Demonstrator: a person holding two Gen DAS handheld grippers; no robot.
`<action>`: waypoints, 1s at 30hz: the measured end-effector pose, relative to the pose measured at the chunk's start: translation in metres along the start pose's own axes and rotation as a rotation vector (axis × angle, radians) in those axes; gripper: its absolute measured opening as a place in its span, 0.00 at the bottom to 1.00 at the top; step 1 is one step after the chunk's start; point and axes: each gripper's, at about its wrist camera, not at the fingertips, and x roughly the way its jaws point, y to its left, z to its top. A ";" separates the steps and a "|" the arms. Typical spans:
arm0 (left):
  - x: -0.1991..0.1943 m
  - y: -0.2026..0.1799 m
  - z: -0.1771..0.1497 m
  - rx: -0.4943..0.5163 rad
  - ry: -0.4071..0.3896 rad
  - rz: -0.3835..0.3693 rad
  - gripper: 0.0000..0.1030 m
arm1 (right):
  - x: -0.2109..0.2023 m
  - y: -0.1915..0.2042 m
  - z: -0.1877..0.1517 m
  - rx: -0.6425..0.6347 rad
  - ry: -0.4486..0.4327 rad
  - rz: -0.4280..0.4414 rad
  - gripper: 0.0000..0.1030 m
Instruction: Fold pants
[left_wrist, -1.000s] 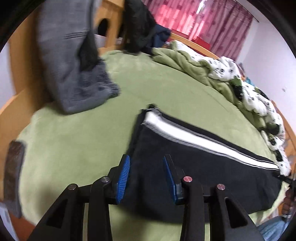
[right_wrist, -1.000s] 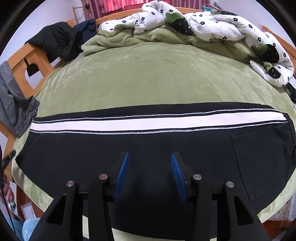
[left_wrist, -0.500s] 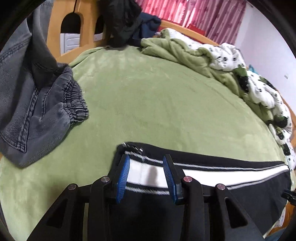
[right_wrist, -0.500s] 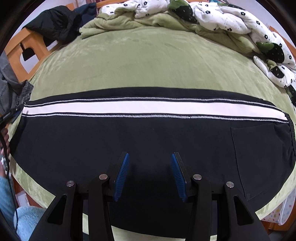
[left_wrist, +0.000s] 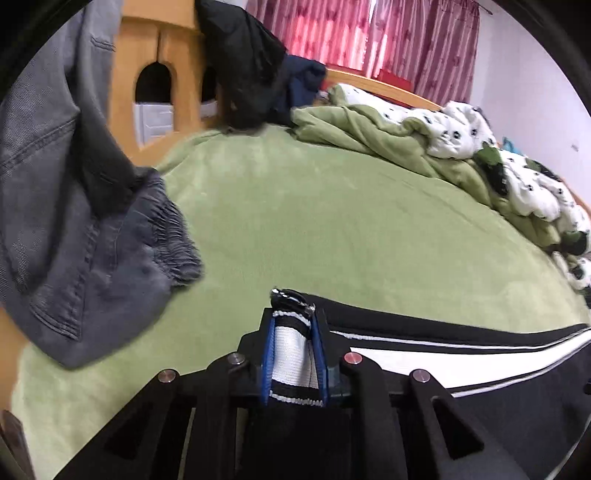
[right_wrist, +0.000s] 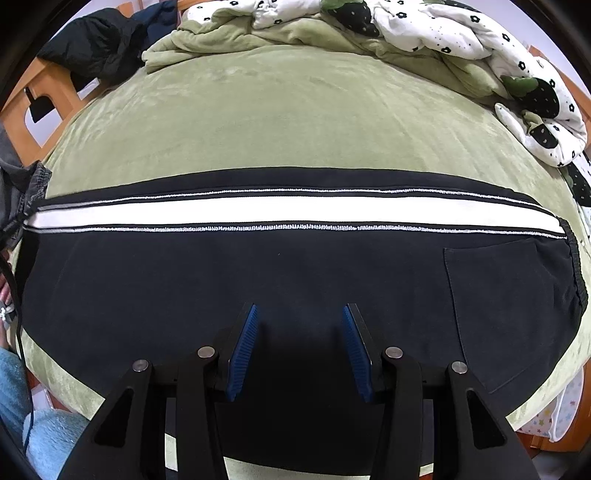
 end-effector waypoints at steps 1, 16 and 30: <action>0.011 0.003 -0.002 -0.022 0.052 0.003 0.18 | 0.000 0.001 0.000 -0.004 0.000 0.001 0.45; 0.008 -0.021 -0.017 0.012 0.121 0.100 0.50 | -0.009 -0.031 -0.011 0.073 -0.037 -0.006 0.45; -0.090 -0.032 -0.049 -0.020 0.147 -0.061 0.57 | -0.046 -0.064 -0.067 0.205 -0.179 0.018 0.45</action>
